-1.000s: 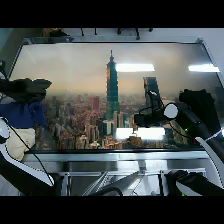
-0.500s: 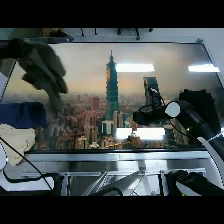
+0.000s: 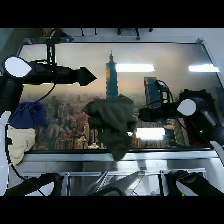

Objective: Fold the shirts.

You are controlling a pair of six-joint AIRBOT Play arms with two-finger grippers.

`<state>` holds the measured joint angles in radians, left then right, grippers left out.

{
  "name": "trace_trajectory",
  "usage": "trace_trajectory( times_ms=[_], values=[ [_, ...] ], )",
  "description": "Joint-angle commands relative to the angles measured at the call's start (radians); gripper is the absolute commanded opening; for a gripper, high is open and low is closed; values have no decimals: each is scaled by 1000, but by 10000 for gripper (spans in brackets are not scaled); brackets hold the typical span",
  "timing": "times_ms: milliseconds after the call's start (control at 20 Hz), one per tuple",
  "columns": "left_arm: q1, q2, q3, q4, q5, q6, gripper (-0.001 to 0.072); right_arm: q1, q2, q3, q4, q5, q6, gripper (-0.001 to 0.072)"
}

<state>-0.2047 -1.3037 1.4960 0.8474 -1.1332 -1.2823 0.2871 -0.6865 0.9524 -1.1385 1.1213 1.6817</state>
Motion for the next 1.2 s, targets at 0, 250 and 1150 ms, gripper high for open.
trace_trajectory(
  times_ms=[0, 250, 1150],
  values=[
    [43, 8, -10, -2, -120, -86, 702, -118, 6, 34, -1, 135, -31, 437],
    [93, 138, -372, -2, -325, -98, 701, -277, -14, -7, -19, 230, -117, 571],
    [-441, 65, -901, -168, 364, -166, 565, -268, -439, -189, 470, 9, -692, 112]
  ],
)
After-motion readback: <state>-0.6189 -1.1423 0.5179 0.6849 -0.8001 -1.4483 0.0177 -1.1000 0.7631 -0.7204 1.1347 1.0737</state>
